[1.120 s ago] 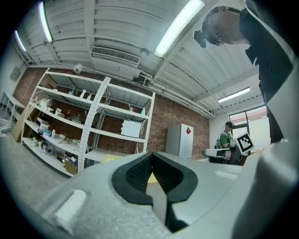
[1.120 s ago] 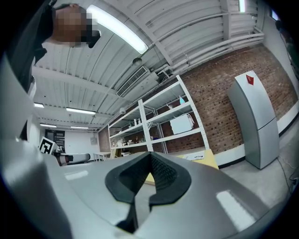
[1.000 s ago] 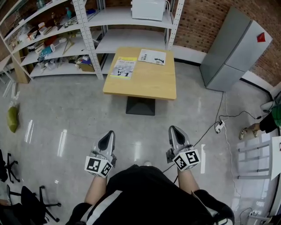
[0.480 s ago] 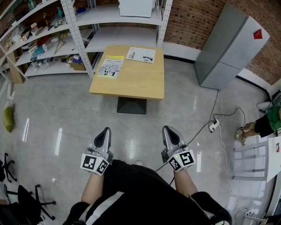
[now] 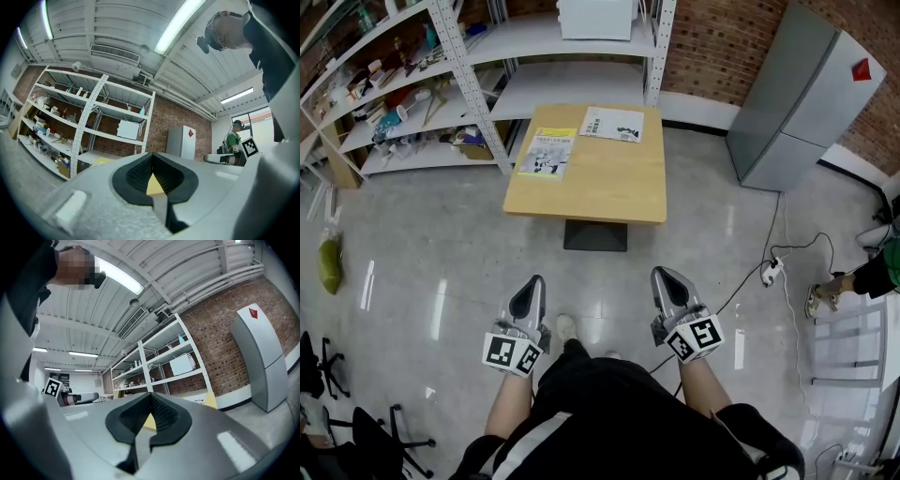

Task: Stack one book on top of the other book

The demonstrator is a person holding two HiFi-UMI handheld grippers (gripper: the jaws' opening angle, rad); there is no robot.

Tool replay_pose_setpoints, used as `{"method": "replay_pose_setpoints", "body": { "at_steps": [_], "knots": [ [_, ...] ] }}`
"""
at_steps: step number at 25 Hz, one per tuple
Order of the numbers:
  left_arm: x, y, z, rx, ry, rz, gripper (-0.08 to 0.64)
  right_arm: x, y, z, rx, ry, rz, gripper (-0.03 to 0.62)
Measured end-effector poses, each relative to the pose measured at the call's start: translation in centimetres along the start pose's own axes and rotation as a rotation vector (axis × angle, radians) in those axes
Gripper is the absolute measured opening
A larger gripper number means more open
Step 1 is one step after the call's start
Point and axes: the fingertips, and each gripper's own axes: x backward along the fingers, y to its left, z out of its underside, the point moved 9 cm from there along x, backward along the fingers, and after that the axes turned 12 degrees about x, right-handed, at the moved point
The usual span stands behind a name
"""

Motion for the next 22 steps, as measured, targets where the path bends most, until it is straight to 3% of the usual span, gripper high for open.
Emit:
{"method": "replay_pose_setpoints", "body": {
  "at_steps": [10, 22],
  "knots": [
    [-5.2, 9.8, -3.7, 0.005, -0.042, 0.013, 0.003, -10.8, 0.1, -1.4, 0.045, -0.003, 0.024, 0.005],
    [-6.4, 19.3, -7.1, 0.011, -0.035, 0.015, 0.003, -21.4, 5.1, -0.8, 0.058, 0.006, -0.011, 0.005]
  ]
}}
